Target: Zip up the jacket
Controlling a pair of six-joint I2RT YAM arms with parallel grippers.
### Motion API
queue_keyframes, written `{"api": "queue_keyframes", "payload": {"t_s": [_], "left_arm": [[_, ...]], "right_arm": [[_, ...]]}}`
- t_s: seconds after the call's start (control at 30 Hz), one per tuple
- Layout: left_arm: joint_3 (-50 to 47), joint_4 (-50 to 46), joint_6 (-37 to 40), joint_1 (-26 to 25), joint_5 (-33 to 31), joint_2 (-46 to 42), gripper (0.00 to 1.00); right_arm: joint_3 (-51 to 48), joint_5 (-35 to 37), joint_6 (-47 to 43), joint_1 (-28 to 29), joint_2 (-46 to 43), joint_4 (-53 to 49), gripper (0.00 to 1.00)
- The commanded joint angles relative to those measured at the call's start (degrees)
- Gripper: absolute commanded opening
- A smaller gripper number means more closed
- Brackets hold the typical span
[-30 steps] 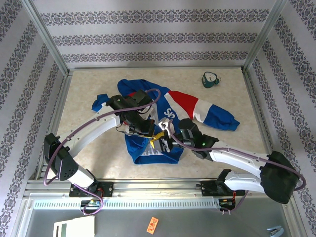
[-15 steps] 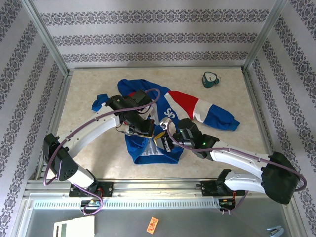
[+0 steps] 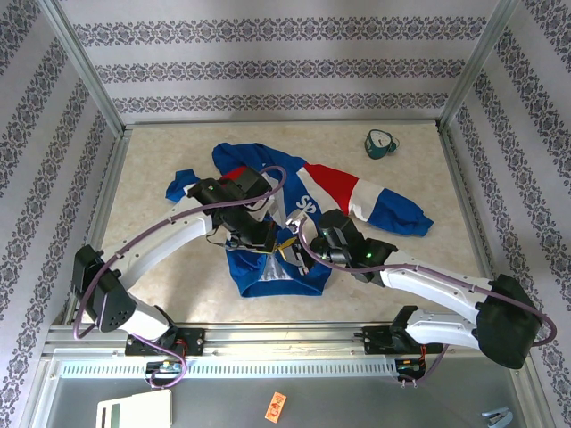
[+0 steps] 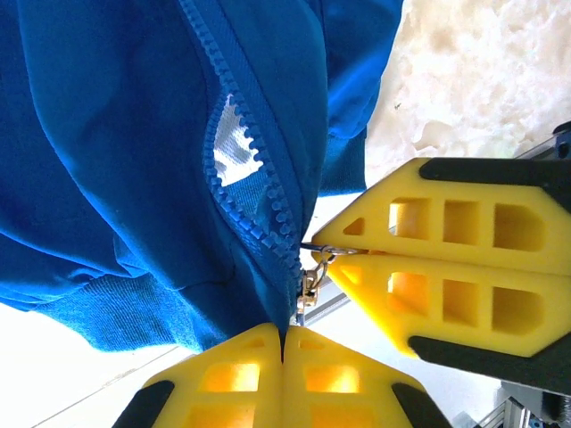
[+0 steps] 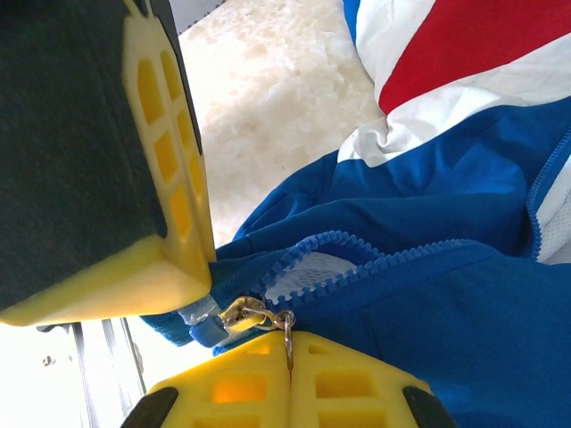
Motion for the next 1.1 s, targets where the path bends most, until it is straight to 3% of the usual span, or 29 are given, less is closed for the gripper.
{"api": "queue_keyframes", "payload": {"t_s": [0.0, 0.4, 0.5, 0.57, 0.67, 0.83, 1.07], "left_arm": [[-2.0, -2.65, 0.45, -0.17, 0.76, -2.34, 0.0], [-7.27, -0.36, 1.73, -0.31, 3.26, -6.67, 0.0], [-8.89, 1.93, 1.22, -0.25, 3.01, -8.17, 0.01], [-10.52, 4.62, -0.09, -0.1, 2.62, -10.09, 0.24], [-13.77, 9.46, -3.06, 0.28, 2.17, -13.42, 0.4], [-23.15, 20.81, -11.87, 0.63, -1.49, -22.35, 0.49], [-38.6, 42.01, -25.57, 0.63, -3.71, -31.98, 0.49]], "right_arm": [[2.1, 3.03, -0.92, -0.93, -0.1, -1.71, 0.0], [3.79, 0.17, -2.06, -1.93, 3.73, -3.37, 0.0], [3.92, -3.48, -2.44, -1.84, 4.48, -2.34, 0.0], [3.57, -7.03, -2.83, -1.54, 4.92, -1.14, 0.0], [2.43, -11.41, -2.81, -1.32, 5.41, 0.65, 0.0], [1.47, -13.32, -1.77, -0.62, 6.07, 1.78, 0.0], [1.84, -14.63, -1.82, -0.37, 7.8, 1.97, 0.0]]}}
